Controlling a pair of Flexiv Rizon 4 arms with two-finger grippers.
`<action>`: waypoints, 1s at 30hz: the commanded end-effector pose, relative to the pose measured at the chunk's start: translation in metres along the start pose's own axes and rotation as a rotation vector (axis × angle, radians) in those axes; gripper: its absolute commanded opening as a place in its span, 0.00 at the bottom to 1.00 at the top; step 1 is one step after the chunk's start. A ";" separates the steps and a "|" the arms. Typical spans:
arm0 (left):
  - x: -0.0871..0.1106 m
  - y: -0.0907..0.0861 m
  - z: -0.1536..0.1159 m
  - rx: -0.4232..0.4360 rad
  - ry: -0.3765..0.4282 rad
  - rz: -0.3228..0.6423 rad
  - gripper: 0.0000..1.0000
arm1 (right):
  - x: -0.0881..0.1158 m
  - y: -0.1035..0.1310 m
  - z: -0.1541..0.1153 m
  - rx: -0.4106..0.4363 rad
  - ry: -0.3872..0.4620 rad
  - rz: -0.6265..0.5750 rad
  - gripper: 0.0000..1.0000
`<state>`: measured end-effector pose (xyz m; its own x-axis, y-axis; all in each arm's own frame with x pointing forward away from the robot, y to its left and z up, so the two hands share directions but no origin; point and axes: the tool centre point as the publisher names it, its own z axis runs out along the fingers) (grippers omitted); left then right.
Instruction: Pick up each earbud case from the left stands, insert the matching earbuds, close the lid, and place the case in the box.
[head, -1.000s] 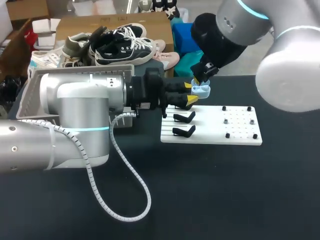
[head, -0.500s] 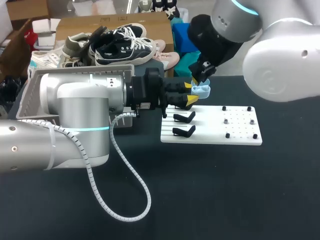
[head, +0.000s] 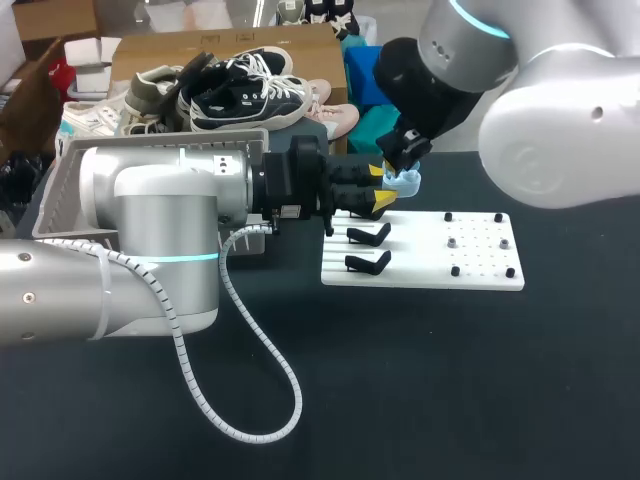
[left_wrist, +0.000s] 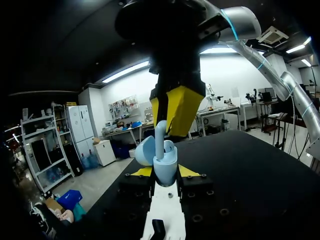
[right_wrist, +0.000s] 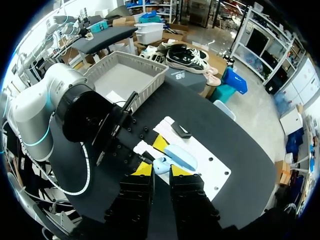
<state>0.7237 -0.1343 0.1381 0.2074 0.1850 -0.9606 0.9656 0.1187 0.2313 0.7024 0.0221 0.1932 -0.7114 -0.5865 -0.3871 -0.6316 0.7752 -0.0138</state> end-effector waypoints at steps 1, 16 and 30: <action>0.000 -0.001 0.000 -0.007 -0.001 0.002 0.00 | -0.002 0.000 0.001 0.002 0.004 0.005 0.00; 0.000 -0.001 0.000 -0.007 -0.001 0.002 0.00 | 0.000 0.001 0.002 0.001 0.009 0.010 0.00; 0.000 -0.001 0.000 -0.007 -0.001 0.002 0.00 | 0.001 0.000 0.005 -0.003 0.006 0.020 0.00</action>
<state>0.7237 -0.1343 0.1380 0.2074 0.1850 -0.9606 0.9656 0.1187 0.2314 0.7028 0.0215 0.1904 -0.7250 -0.5742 -0.3803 -0.6199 0.7847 -0.0031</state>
